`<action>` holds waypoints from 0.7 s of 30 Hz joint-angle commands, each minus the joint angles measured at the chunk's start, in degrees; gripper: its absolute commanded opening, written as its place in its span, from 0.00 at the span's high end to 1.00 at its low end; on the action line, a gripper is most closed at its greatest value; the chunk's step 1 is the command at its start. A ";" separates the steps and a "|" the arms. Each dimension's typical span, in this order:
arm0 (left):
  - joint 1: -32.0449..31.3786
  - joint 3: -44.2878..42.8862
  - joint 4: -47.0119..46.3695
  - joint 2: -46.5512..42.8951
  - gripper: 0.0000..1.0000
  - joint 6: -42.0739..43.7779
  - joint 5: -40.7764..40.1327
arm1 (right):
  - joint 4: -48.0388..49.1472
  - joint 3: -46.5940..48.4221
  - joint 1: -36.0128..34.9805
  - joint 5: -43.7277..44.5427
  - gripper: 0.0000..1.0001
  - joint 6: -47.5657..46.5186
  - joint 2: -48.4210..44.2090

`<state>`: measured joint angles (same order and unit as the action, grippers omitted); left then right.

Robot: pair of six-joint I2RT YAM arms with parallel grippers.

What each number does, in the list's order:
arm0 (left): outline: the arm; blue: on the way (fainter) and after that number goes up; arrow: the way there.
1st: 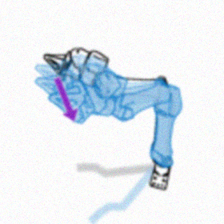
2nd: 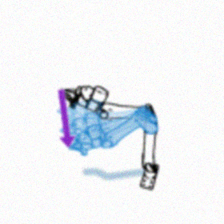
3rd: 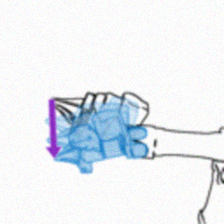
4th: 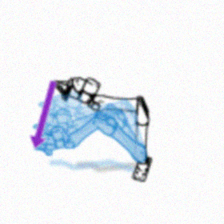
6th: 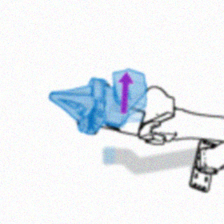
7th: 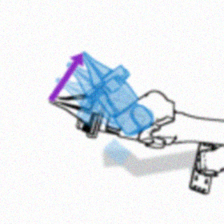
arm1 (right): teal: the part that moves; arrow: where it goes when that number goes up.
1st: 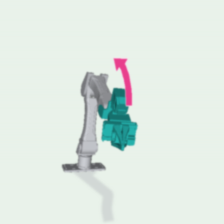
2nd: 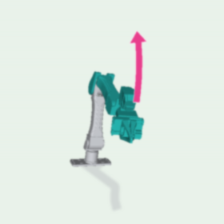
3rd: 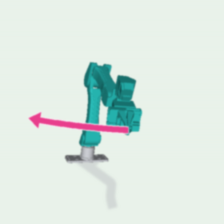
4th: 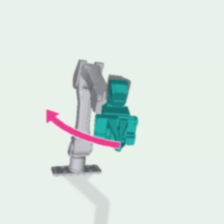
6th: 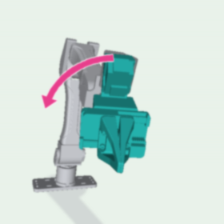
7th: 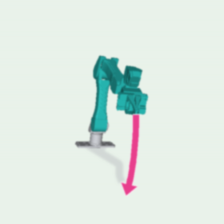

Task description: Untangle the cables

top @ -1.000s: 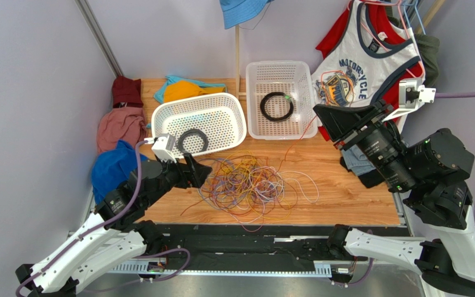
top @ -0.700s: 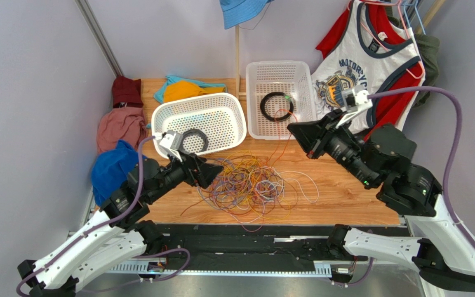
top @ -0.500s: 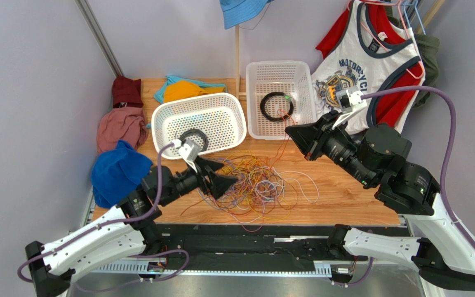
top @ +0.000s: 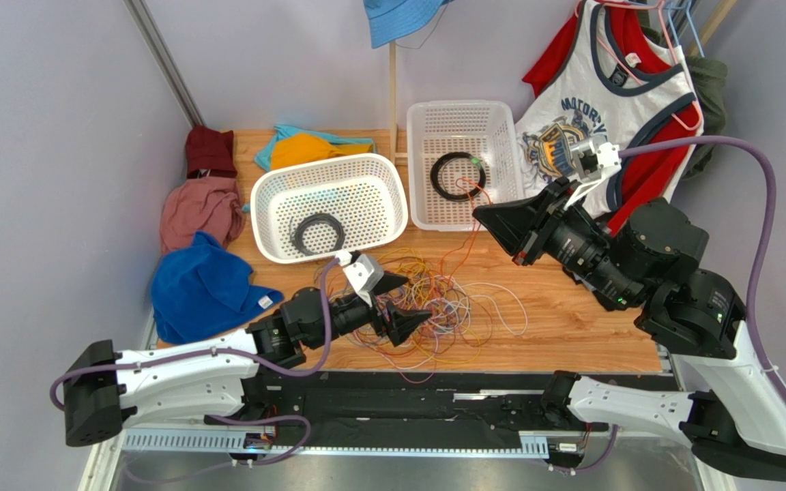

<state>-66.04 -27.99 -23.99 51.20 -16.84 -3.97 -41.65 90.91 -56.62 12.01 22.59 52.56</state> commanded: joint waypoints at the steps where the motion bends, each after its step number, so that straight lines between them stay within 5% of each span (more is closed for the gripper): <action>1: -0.23 -1.01 -13.43 5.74 0.03 2.60 -1.22 | -0.36 3.39 -0.33 -4.62 1.00 1.76 -0.43; 9: -0.23 -5.32 -19.69 16.47 0.08 3.66 -2.54 | -0.63 1.64 -0.42 -5.77 1.00 2.81 -2.19; 12: -0.23 -6.64 -20.66 18.23 0.46 4.01 -2.27 | -0.80 0.41 -0.42 -5.60 1.00 2.99 -3.16; 13: -0.32 -6.99 -20.57 18.41 0.70 4.01 -2.10 | -0.80 -0.12 -0.42 -5.51 1.00 2.99 -3.51; 15: -0.23 -7.78 -19.70 17.80 1.00 4.10 -2.27 | -0.63 -1.96 -0.33 -4.72 1.00 3.07 -4.73; 21: -0.23 -12.86 -1.28 4.46 1.00 4.80 -9.37 | -0.10 -7.23 -0.42 0.64 1.00 2.46 -8.87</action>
<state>-66.04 -34.11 -35.35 65.91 -13.26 -7.40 -42.65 86.13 -56.62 8.73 25.26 46.22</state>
